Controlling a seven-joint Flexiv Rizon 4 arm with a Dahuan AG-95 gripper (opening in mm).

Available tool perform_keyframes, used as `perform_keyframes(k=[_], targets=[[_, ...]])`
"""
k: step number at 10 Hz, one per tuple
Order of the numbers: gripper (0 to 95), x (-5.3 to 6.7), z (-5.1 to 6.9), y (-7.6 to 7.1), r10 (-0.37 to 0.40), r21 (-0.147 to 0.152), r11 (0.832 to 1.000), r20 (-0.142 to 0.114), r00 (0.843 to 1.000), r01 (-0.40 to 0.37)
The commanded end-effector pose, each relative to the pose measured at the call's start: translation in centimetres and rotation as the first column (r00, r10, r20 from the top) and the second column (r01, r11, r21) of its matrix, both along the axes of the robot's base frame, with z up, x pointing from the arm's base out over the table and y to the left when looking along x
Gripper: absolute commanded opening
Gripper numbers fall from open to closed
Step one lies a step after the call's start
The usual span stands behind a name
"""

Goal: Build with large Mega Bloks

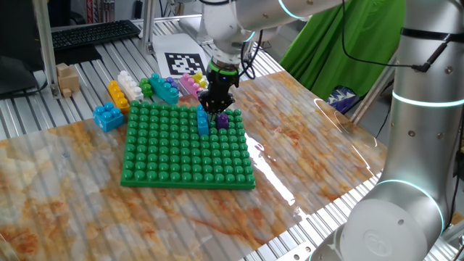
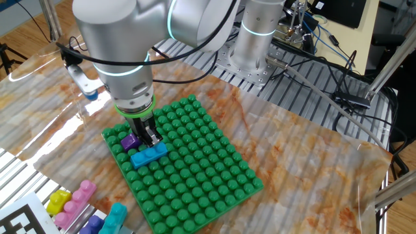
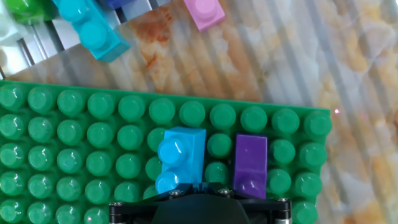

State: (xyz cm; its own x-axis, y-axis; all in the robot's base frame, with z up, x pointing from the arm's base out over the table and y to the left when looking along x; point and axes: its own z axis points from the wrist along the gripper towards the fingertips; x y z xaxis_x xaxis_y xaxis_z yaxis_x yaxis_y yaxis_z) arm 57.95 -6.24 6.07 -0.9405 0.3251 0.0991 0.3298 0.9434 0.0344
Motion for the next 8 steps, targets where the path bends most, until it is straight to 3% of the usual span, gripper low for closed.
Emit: perform_keyframes(k=[1, 5, 8], targets=[[0.0, -0.4, 0.9, -0.4, 0.048, -0.030, 0.998, -0.044, 0.998, -0.049], [0.0, 0.0, 2.7, -0.2, 0.027, -0.032, 0.999, -0.076, 0.997, -0.030], [0.0, 0.6, 3.3, 0.6, -0.020, -0.015, 1.000, -0.076, 0.997, 0.019]])
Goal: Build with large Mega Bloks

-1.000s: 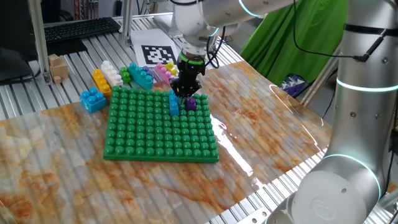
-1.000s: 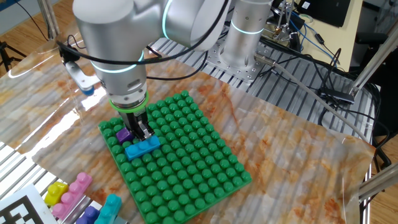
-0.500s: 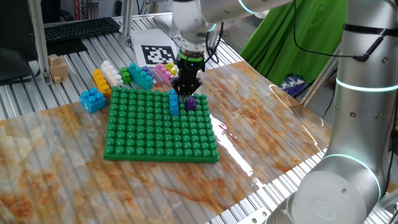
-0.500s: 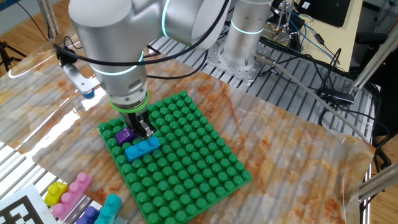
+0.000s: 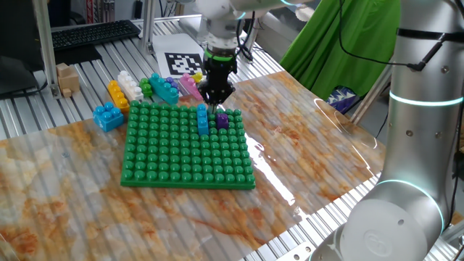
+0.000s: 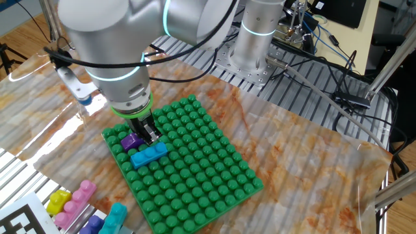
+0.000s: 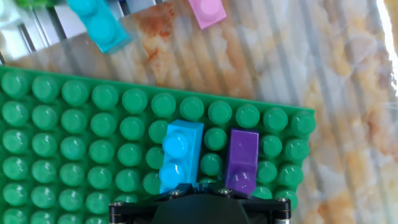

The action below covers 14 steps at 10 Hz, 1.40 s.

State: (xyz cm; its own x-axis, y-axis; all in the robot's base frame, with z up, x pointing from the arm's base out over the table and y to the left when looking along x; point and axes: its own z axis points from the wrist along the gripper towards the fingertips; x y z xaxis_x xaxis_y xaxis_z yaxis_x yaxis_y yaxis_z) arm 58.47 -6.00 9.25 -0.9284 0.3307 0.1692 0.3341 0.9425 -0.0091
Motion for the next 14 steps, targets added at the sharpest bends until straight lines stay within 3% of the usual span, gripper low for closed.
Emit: perform_keyframes(k=[1, 6, 8, 14], targets=[[0.0, 0.1, 0.0, 0.9, -0.041, 0.007, 0.999, 0.012, 0.999, 0.041], [0.0, 1.0, 0.6, 2.6, -0.068, -0.007, 0.998, 0.028, 0.997, 0.068], [0.0, 1.2, 0.5, 2.7, -0.054, -0.015, 0.998, 0.034, 0.998, 0.055], [0.0, 1.6, -2.0, 2.6, -0.006, -0.036, 0.999, 0.068, 0.998, 0.008]])
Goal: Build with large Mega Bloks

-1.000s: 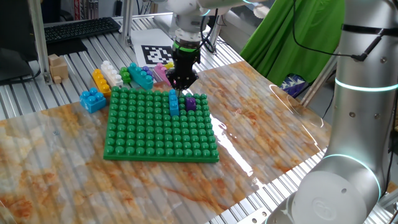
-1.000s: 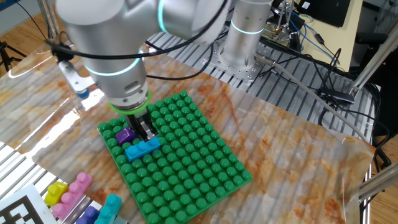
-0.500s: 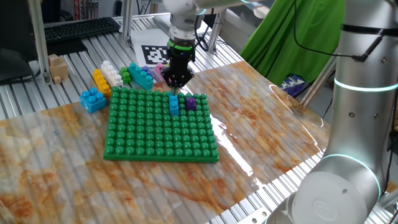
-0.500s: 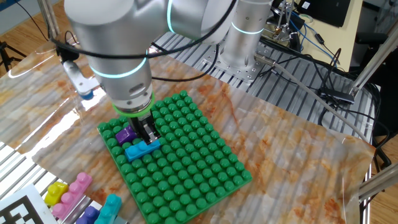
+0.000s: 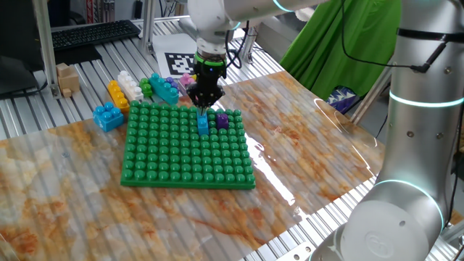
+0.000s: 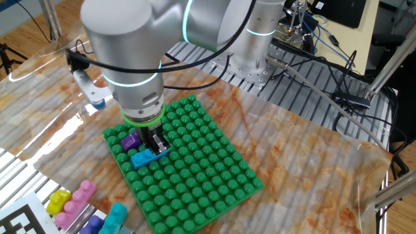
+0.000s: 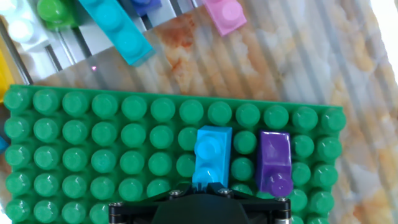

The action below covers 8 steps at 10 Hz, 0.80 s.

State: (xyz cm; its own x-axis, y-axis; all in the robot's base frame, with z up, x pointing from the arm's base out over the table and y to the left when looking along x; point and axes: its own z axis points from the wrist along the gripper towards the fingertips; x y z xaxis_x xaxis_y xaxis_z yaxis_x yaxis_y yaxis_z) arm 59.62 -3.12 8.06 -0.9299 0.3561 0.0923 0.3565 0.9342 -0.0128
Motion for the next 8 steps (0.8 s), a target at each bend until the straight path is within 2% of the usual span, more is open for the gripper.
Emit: perform_keyframes(k=[1, 3, 6, 8], targets=[[0.0, 0.5, -0.8, -0.4, 0.022, -0.009, 1.000, -0.003, 1.000, -0.022], [0.0, 0.4, -1.0, -0.5, 0.046, -0.031, 0.998, -0.004, 0.999, -0.046], [0.0, 0.2, -1.6, -0.8, 0.071, -0.050, 0.996, 0.017, 0.997, -0.070], [0.0, 0.2, -1.9, -1.1, 0.076, -0.050, 0.996, 0.025, 0.997, -0.075]])
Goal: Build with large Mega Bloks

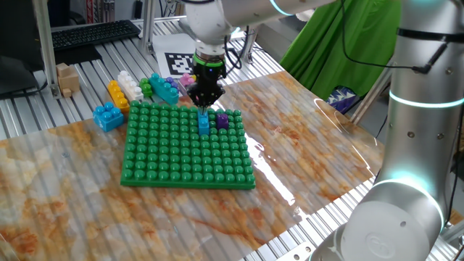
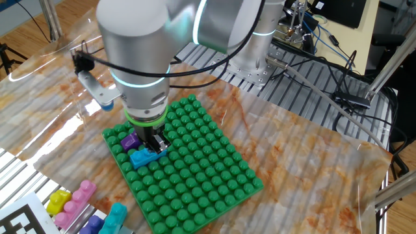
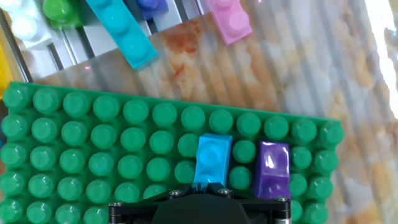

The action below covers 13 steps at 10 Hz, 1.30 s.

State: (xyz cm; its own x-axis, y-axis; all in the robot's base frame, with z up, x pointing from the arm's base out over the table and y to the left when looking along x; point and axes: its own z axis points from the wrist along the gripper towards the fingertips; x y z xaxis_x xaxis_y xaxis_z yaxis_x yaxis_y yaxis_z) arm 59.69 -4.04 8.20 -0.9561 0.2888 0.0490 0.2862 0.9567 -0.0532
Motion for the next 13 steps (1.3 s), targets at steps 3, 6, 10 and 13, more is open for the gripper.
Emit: perform_keyframes(k=[3, 6, 10, 13], targets=[[0.0, -0.1, -2.5, -0.4, -0.004, 0.011, 1.000, 0.004, 1.000, 0.004], [0.0, -0.2, -2.7, -0.4, -0.005, 0.013, 1.000, 0.023, 1.000, 0.005], [0.0, -0.3, -3.5, -0.5, -0.002, 0.016, 1.000, 0.029, 1.000, 0.002], [0.0, -0.7, -2.4, -0.7, -0.003, 0.028, 1.000, -0.022, 1.000, 0.003]])
